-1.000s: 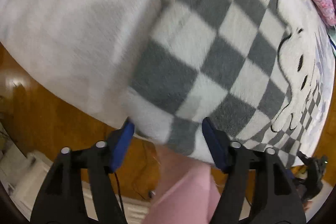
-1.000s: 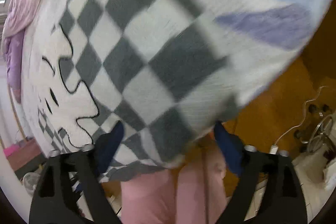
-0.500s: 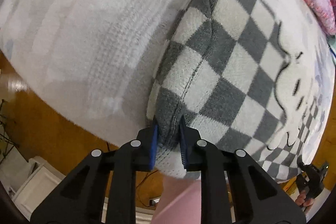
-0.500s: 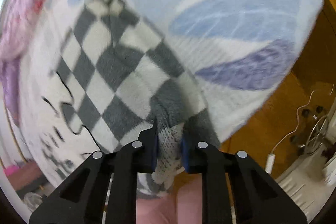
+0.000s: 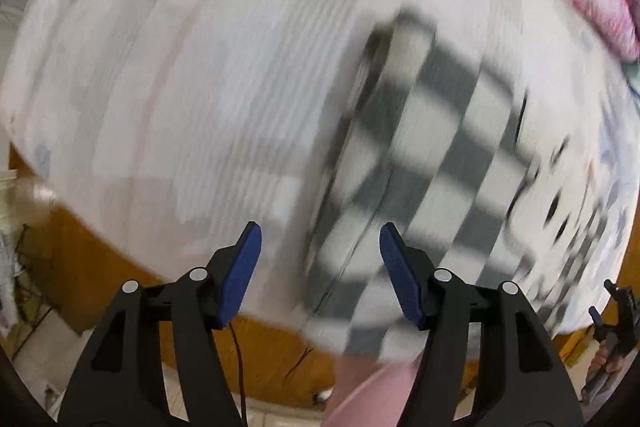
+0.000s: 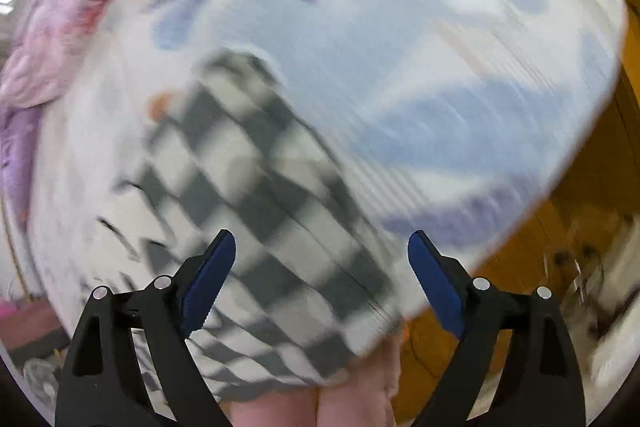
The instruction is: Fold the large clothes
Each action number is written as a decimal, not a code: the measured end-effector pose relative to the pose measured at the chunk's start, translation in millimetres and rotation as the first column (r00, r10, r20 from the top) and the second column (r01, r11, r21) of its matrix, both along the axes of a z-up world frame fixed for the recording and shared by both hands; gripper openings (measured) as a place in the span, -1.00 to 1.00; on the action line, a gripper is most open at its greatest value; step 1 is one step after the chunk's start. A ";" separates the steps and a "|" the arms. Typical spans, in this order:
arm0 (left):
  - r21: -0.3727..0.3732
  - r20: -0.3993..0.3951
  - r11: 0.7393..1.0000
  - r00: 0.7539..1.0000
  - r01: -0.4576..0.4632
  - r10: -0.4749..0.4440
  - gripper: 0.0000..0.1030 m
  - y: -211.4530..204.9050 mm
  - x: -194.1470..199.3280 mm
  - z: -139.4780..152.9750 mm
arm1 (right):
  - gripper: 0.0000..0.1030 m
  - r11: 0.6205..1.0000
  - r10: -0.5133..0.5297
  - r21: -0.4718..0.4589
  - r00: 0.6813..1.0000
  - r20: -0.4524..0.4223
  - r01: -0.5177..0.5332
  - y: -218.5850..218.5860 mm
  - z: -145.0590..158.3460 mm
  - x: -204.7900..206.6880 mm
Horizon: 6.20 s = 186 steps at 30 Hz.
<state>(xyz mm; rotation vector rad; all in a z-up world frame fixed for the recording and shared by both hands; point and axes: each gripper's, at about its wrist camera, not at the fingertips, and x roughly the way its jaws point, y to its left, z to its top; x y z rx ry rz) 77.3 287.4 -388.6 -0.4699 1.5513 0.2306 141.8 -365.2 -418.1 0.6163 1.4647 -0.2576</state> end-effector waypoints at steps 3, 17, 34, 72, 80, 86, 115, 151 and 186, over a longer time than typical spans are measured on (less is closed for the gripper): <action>-0.005 0.053 1.000 0.999 0.008 -0.008 0.22 1.3 48.8 -6.4 | 0.64 0.999 0.033 0.021 0.999 0.032 -0.034 28.5 -15.7 36.7; -0.033 0.074 0.998 0.996 0.058 -0.056 -0.50 -13.6 87.1 -64.4 | -0.70 0.996 0.086 -0.038 0.996 -0.008 -0.086 55.8 -69.4 113.0; -0.005 -0.017 0.995 0.995 0.102 -0.103 0.09 23.4 80.8 -25.0 | 0.44 0.999 -0.044 0.010 0.997 -0.058 0.045 42.3 -4.2 70.7; 0.266 -0.015 0.961 0.997 0.072 -0.070 -0.86 -25.0 124.8 -16.9 | -0.22 0.996 0.011 -0.080 0.982 -0.189 -0.027 69.6 -48.3 126.1; 0.230 0.056 0.972 0.996 0.055 -0.069 -0.87 -28.5 113.0 12.8 | -0.31 0.995 0.013 -0.094 0.995 -0.096 -0.023 81.0 -4.7 110.3; 0.243 0.119 0.966 0.986 0.090 -0.121 -0.87 -32.2 122.2 40.5 | -0.33 0.997 -0.007 -0.079 0.997 -0.074 0.001 78.3 6.9 109.3; -0.086 -0.045 0.995 0.998 -0.045 0.042 -0.34 18.7 135.0 -80.7 | 0.43 0.984 0.089 0.166 0.983 -0.160 -0.062 69.3 -55.9 153.4; 0.055 0.057 0.998 0.998 0.008 -0.011 -0.87 -1.5 166.9 -56.9 | 0.24 0.953 0.039 0.304 0.996 -0.085 -0.011 23.8 -81.3 186.4; 0.084 0.031 0.994 0.997 0.067 -0.070 0.50 -54.4 173.8 -19.3 | 0.55 0.994 0.099 0.049 0.995 0.019 -0.099 21.5 -11.8 180.9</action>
